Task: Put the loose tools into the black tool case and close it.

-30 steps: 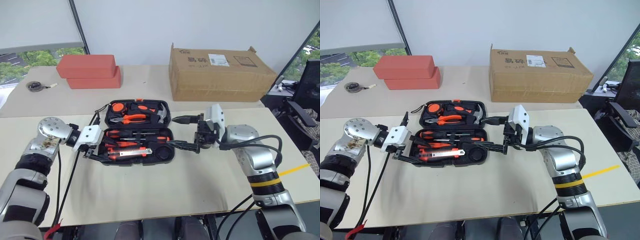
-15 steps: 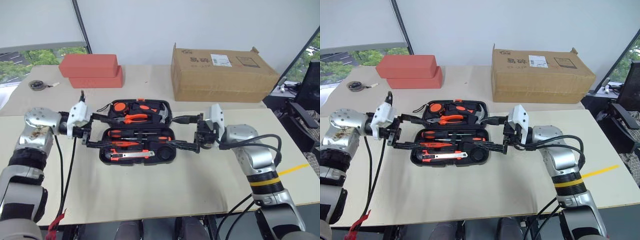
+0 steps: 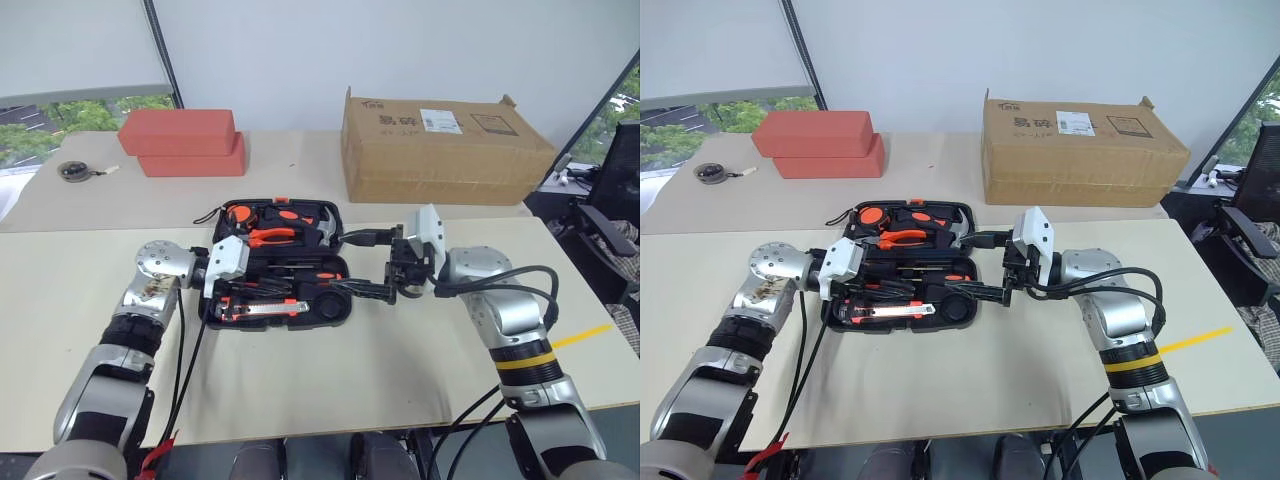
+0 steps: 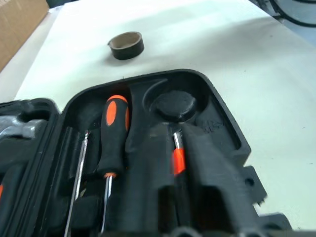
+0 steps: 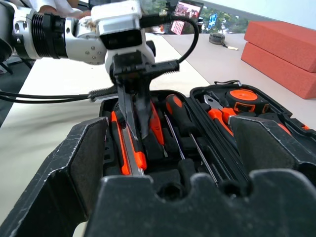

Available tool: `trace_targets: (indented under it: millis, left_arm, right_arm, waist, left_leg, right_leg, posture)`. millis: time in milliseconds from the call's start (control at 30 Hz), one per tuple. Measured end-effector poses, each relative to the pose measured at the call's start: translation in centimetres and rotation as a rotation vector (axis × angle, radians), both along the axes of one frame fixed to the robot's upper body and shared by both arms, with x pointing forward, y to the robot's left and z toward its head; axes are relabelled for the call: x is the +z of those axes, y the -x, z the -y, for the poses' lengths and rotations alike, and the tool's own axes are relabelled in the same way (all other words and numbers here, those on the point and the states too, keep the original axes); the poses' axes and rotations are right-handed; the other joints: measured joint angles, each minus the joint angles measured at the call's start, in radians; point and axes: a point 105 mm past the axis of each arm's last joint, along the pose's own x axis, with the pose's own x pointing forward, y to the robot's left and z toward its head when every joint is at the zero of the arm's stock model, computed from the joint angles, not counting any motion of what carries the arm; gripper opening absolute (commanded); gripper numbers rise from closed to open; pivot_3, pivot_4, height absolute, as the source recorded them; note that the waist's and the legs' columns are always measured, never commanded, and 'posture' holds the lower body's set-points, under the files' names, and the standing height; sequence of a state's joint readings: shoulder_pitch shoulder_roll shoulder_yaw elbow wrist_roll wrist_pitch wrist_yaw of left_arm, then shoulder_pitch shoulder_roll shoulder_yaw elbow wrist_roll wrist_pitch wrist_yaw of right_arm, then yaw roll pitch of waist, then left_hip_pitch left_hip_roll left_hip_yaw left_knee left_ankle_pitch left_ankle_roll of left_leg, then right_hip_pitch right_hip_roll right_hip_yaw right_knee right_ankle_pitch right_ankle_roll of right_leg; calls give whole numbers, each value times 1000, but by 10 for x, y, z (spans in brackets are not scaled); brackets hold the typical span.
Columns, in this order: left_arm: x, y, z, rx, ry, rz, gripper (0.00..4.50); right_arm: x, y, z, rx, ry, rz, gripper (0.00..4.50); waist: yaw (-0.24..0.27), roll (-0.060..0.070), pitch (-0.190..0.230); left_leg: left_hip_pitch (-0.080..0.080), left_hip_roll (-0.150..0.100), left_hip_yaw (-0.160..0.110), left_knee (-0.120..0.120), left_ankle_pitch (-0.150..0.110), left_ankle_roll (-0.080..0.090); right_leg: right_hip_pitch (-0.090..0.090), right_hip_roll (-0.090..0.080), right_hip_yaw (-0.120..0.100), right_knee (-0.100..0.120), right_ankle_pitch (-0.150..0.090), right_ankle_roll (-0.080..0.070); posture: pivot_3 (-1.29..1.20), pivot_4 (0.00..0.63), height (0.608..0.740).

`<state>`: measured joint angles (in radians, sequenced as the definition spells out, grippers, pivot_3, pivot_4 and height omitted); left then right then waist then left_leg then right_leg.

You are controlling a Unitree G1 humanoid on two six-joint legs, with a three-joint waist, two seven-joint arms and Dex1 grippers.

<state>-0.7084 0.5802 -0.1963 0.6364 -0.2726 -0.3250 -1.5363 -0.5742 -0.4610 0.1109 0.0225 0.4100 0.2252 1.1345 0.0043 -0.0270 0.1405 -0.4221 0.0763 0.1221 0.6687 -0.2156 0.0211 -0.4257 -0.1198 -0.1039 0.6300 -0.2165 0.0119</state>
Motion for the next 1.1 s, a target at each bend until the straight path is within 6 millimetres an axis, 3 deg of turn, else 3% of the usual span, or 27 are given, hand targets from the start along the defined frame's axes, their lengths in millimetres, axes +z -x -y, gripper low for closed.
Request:
trace_targets:
  millis: [200,867,1100]
  left_arm:
    - [-17,1,-9,1,-75,-23,94]
    - [-35,-9,-15,-3,-188,86,94]
    - [-31,-12,-12,17,-148,92,94]
  right_arm:
    - [1,-1,0,-8,-2,2,4500]
    - [0,-1,0,-12,4,5,4500]
    - [-10,-6,17,-92,95,8,4500]
  waist:
    - [0,0,0]
    - [0,9,-8]
    - [6,9,-8]
  left_leg:
    - [0,0,0,0,0,0]
    - [12,2,-3,2,0,1]
    - [13,2,-3,2,0,0]
  right_leg:
    - [0,0,0,0,0,0]
    - [6,0,3,2,-2,3]
    - [4,0,3,2,-2,3]
  posture:
    - [0,150,713]
    - [0,150,713]
    - [0,150,713]
